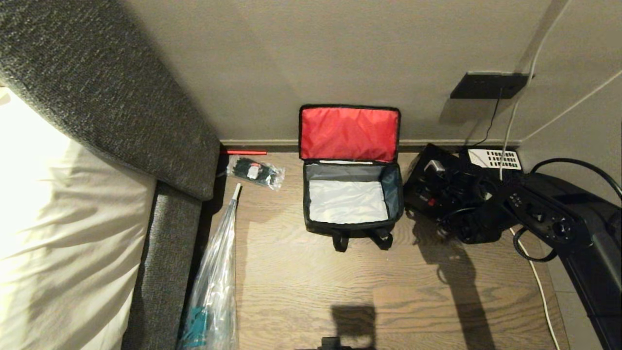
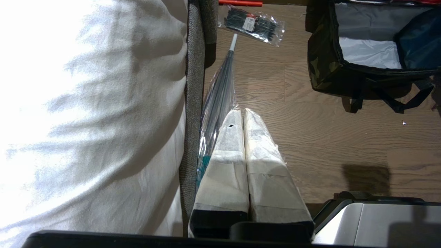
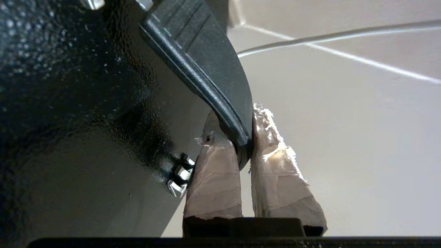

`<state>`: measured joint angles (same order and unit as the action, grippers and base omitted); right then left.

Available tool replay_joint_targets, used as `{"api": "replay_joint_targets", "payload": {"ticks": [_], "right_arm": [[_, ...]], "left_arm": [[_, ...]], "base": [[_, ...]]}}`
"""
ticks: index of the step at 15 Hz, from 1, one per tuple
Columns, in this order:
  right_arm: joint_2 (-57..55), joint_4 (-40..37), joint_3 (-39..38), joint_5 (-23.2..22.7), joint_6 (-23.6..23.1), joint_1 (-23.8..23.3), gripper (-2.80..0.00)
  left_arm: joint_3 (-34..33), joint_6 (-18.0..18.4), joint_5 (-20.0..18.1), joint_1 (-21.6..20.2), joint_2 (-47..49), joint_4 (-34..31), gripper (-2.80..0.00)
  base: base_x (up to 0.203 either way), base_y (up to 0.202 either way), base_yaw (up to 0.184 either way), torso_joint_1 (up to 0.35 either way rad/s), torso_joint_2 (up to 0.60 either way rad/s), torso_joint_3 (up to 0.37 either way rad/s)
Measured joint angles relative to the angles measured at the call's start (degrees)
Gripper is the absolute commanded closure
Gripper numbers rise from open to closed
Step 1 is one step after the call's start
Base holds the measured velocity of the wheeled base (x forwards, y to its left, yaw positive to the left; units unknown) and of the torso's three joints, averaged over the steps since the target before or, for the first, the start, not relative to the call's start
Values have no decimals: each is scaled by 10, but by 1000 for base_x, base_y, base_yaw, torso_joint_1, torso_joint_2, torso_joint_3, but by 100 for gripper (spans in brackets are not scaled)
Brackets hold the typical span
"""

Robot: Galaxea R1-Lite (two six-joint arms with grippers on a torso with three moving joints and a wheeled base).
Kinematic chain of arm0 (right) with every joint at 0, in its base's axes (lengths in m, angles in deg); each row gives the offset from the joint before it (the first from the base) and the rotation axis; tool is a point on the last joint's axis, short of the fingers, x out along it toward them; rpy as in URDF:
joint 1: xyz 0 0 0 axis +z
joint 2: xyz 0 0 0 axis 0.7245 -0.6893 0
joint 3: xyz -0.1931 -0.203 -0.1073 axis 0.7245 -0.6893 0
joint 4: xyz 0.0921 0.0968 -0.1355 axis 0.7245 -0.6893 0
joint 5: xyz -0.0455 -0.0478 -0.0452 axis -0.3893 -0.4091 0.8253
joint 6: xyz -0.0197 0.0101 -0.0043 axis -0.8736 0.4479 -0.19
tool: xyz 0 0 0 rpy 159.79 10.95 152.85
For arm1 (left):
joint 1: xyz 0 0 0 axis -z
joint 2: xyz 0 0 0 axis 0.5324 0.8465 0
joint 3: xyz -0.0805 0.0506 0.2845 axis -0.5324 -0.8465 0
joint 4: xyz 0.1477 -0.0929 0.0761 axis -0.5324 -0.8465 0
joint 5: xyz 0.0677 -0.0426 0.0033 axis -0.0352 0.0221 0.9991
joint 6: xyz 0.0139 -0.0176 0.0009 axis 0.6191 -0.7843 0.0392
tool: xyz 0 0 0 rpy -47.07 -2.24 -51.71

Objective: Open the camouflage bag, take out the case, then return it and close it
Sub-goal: Place the black box back

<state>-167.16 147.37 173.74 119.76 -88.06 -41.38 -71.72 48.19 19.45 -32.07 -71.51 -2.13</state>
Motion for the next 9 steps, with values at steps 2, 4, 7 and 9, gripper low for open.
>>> {"api": "replay_joint_targets", "payload": {"ticks": [2,4,7,9], "right_arm": [[17,0,-8,0,-4,5,0],[41,0,-24,0,-11,7,0],[84,0,-52,0,-33,8,0],[115,-2,-67,-3,-53,11,0]], "left_arm": [[0,0,0,0,0,0,0],[0,0,0,0,0,0,0],[0,0,0,0,0,0,0],[0,0,0,0,0,0,0]], "base": [[0,0,0,0,0,0],[0,0,0,0,0,0],[0,0,0,0,0,0],[0,0,0,0,0,0]]}}
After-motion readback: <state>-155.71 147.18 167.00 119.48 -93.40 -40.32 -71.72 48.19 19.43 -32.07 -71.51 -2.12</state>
